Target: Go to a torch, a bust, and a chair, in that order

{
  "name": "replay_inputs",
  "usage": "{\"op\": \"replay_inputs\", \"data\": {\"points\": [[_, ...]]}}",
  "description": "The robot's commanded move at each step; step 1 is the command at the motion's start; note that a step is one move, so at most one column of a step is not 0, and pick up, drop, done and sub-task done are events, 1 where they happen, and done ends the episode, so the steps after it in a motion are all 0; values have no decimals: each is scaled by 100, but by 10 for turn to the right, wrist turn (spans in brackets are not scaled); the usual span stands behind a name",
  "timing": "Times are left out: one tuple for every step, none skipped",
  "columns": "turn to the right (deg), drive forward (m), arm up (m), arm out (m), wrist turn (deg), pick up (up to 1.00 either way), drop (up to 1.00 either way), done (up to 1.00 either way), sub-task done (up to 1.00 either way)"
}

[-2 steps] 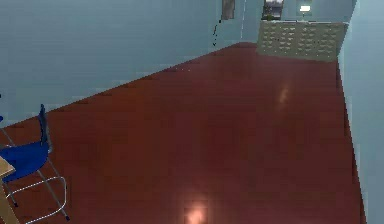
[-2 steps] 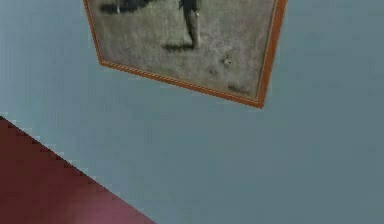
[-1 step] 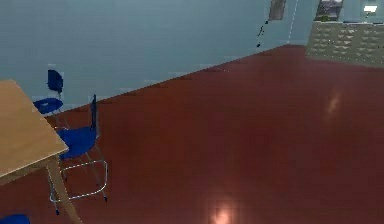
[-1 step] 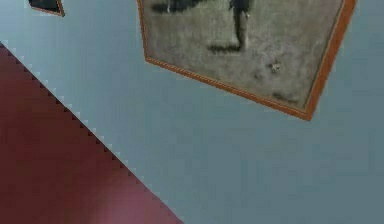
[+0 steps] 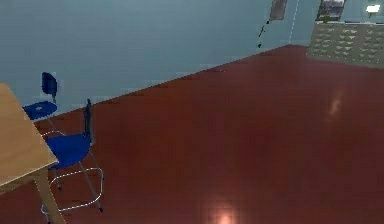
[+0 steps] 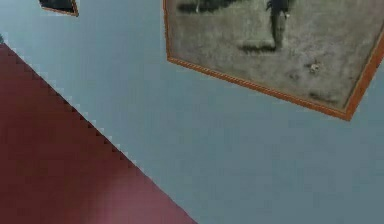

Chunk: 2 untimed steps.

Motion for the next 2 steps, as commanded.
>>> {"op": "replay_inputs", "data": {"points": [[240, 0, 0, 0, 0, 0, 0, 0, 0], [0, 100, 0, 0, 0, 0, 0, 0, 0]]}}
